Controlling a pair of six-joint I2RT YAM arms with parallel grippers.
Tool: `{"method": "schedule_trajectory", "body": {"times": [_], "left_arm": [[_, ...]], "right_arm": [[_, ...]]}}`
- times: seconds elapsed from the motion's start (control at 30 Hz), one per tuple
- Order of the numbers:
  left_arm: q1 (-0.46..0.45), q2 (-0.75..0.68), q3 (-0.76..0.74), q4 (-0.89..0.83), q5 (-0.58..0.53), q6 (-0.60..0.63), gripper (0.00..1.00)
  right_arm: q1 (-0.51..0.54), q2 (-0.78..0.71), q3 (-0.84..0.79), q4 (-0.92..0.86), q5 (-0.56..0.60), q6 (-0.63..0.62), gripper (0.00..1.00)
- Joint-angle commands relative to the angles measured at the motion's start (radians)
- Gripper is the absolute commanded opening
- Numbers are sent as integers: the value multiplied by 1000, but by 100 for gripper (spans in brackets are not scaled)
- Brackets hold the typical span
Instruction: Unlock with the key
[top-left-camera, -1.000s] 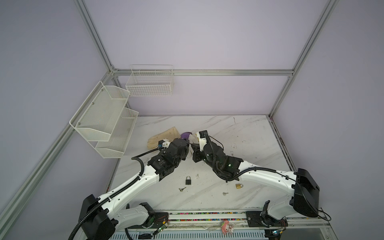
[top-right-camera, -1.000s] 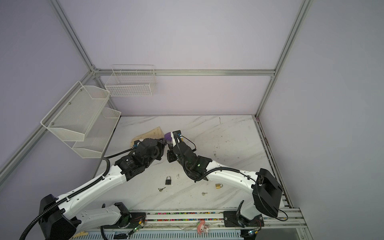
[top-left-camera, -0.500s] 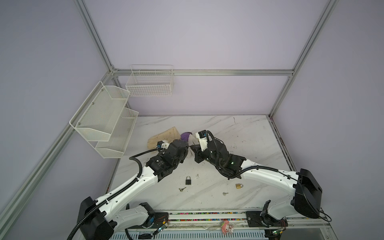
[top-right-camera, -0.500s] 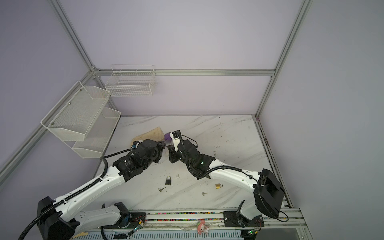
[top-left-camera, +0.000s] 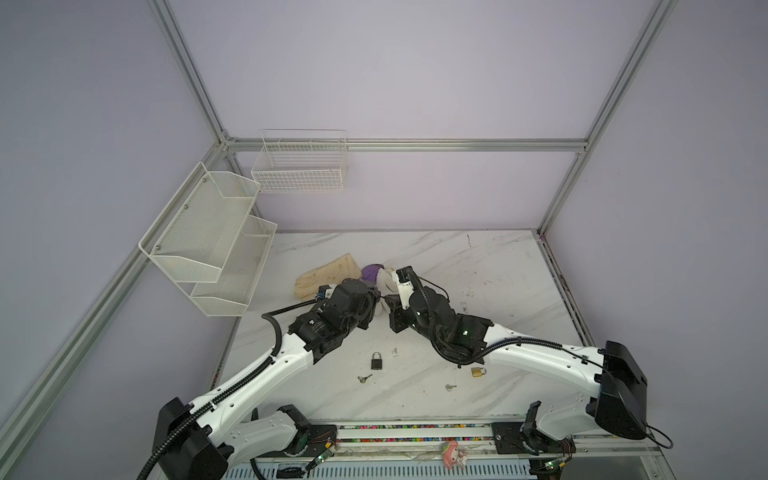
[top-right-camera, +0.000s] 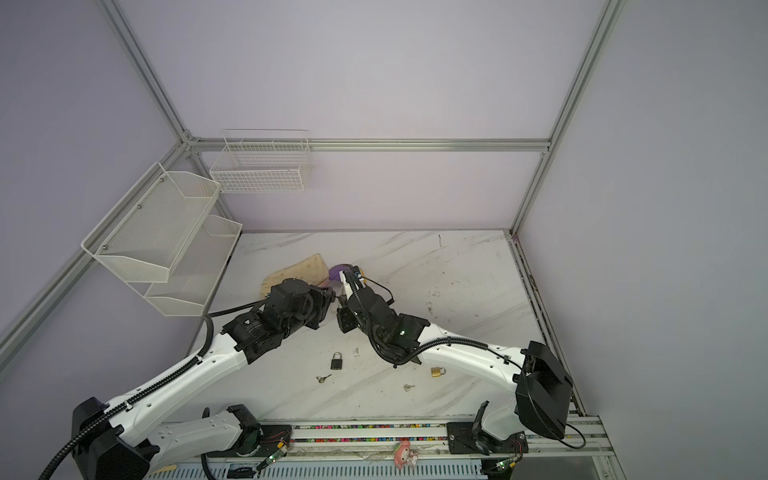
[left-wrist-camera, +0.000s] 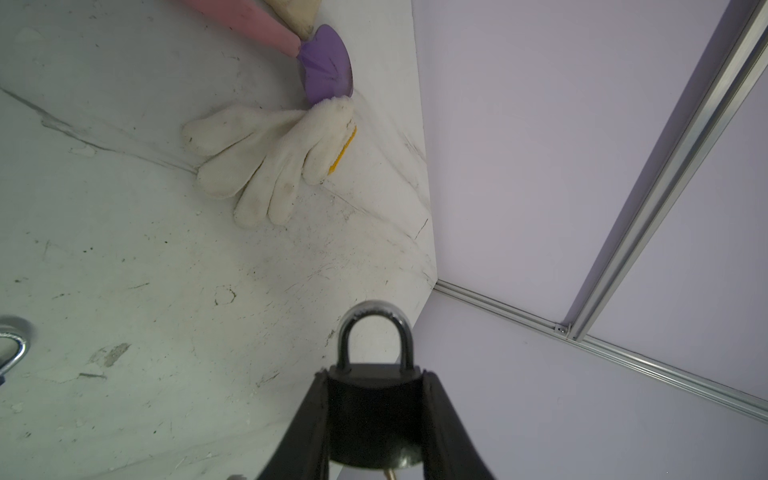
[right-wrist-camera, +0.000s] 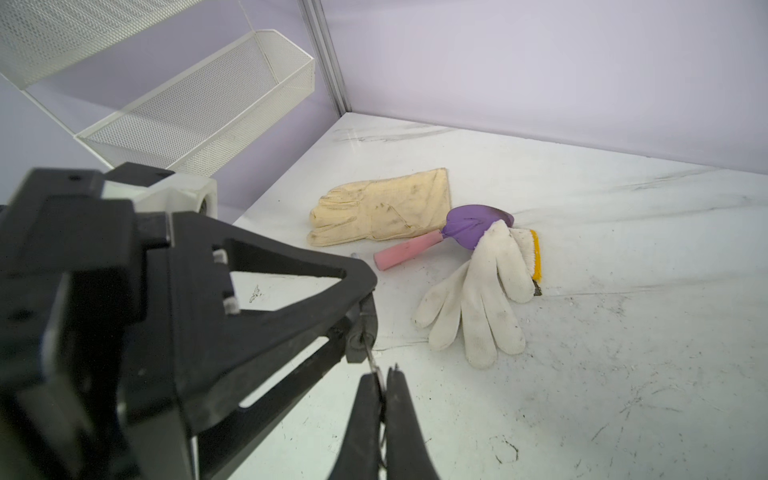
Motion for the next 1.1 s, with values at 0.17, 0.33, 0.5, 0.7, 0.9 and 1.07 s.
{"method": "schedule_trajectory", "body": {"times": [0.17,0.33,0.5,0.7,0.9,1.07], "left_arm": [[10,-66,-97,14,-35,-115,0],[1,-64,-100,40,-42,-150,0],[-24,-40,-70,71,-60,-171,0],[-63,-4,-47,134,-113,-202,0],[-83,18,-25,160,-132,-158,0],[-96,18,-27,154,-126,-123,0]], "right_arm": [[13,-71,-76,96,-57,63,0],[22,-37,-106,194,-9,88,0],[54,27,-102,281,74,88,0],[111,113,-62,386,-15,75,0],[125,141,-40,457,-140,133,0],[42,104,-100,655,-352,377,0]]}}
